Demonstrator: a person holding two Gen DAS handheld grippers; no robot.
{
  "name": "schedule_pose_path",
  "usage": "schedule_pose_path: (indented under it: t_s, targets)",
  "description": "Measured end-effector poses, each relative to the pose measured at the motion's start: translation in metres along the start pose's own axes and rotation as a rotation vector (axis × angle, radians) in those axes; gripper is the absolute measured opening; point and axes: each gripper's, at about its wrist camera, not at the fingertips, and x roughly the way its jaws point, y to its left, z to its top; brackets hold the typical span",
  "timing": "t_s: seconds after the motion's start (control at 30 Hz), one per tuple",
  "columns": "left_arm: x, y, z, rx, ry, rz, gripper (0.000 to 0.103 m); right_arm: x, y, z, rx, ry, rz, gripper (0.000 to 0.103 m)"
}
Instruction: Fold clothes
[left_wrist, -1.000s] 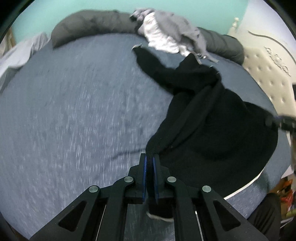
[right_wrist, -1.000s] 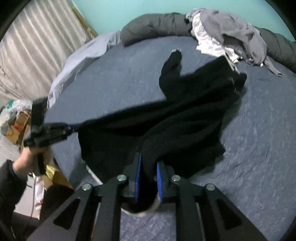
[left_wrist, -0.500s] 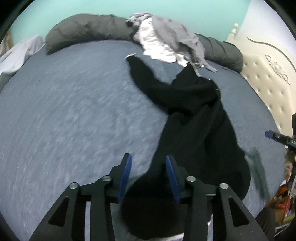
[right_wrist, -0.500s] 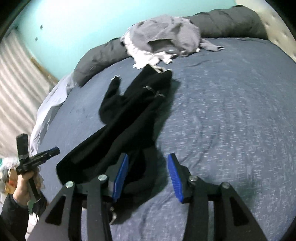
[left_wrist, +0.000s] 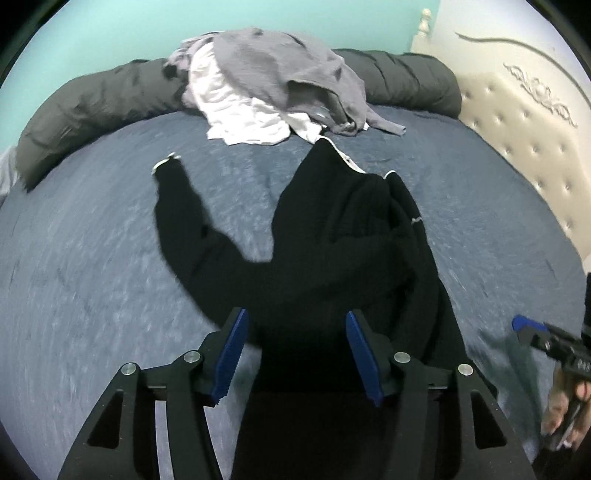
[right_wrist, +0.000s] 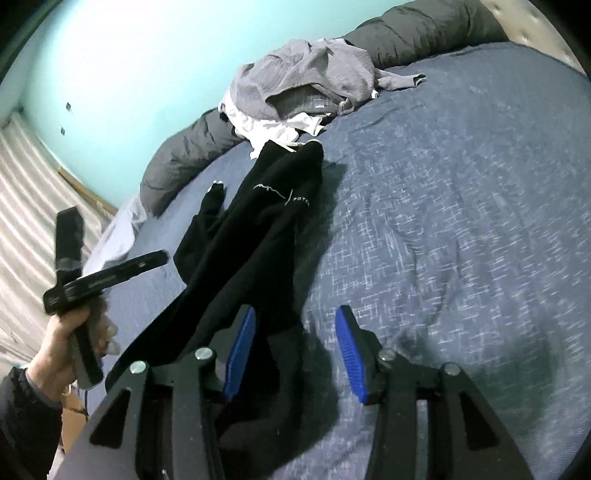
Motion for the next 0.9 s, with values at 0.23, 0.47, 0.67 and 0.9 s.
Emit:
schedule_pose_path:
  t_s: [0.23, 0.47, 0.67, 0.9]
  targets:
    - [0.034, -0.008, 0.018, 0.084, 0.005, -0.001, 0.062, 0.012, -0.016, -0.02, 0.009, -0.044, 0.002, 0.046]
    - [0.056, -0.017, 0.015, 0.152, 0.033, -0.038, 0.017, 0.023, -0.022, -0.027, 0.041, -0.021, 0.029, 0.046]
    - [0.021, 0.0, 0.018, 0.131, -0.038, 0.009, 0.007, 0.018, -0.025, -0.027, 0.04, -0.036, 0.038, 0.046]
    - [-0.064, 0.098, 0.027, -0.037, -0.145, 0.166, 0.006, 0.014, -0.024, -0.025, 0.034, -0.05, 0.04, 0.046]
